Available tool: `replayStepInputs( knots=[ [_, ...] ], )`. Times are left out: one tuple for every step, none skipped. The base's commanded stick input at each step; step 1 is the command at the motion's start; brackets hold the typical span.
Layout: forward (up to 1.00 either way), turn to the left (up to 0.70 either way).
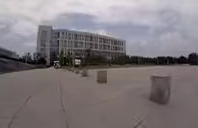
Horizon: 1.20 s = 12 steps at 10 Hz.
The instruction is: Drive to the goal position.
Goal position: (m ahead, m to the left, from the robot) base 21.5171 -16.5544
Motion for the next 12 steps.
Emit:
replayStepInputs(
  knots=[
    [0.7,-0.03],
    [0.7,0.0],
    [0.7,0.0],
    [0.7,0.0],
    [0.7,0.0],
    [0.7,0.0],
    [0.7,0.0],
    [0.7,0.0],
    [0.7,0.0],
    [0.7,0.0],
    [0.7,0.0],
    [0.7,0.0]
  ],
)
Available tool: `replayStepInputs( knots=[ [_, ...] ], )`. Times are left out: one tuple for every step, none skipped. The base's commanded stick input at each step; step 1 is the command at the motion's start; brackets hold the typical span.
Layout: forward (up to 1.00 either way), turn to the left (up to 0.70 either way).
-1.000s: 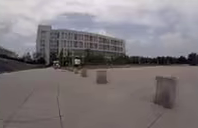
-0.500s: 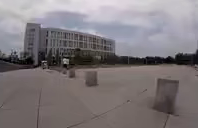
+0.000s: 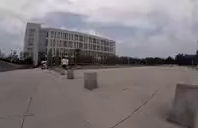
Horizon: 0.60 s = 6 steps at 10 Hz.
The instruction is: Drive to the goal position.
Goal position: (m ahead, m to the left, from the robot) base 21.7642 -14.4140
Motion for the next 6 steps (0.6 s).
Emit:
replayStepInputs(
  knots=[
    [0.7,0.0],
    [0.7,0.0],
    [0.7,0.0],
    [0.7,0.0],
    [0.7,0.0],
    [0.7,0.0]
  ],
)
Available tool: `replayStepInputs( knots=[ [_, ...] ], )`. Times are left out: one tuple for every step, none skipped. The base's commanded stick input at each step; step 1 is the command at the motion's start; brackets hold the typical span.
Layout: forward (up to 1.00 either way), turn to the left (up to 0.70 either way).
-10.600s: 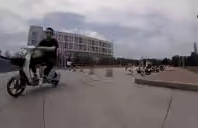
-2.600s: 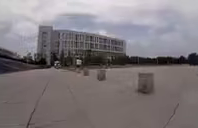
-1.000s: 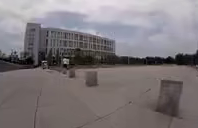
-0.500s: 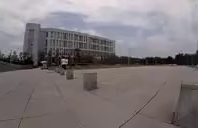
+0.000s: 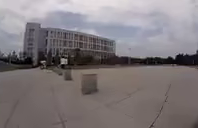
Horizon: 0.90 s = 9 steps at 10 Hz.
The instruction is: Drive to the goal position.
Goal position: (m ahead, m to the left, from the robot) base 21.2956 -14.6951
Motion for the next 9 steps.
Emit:
replayStepInputs(
  knots=[
    [0.7,0.0],
    [0.7,0.0],
    [0.7,0.0],
    [0.7,0.0],
    [0.7,0.0],
    [0.7,-0.09],
    [0.7,-0.3],
    [0.7,-0.35],
    [0.7,-0.35]
  ],
)
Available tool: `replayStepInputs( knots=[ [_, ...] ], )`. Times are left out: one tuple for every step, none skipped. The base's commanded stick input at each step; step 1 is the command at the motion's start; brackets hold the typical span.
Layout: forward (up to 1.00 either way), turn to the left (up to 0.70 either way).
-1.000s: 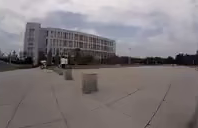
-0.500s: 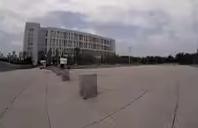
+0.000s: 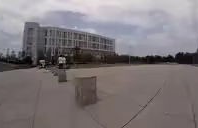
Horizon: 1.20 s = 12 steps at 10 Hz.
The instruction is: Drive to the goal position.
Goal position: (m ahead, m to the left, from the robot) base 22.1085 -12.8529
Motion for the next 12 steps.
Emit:
replayStepInputs(
  knots=[
    [0.7,-0.35],
    [0.7,-0.35],
    [0.7,-0.35],
    [0.7,-0.35],
    [0.7,-0.35],
    [0.7,-0.35],
    [0.7,-0.35],
    [0.7,-0.29],
    [0.7,-0.02],
    [0.7,0.0],
    [0.7,0.0],
    [0.7,0.0]
  ],
)
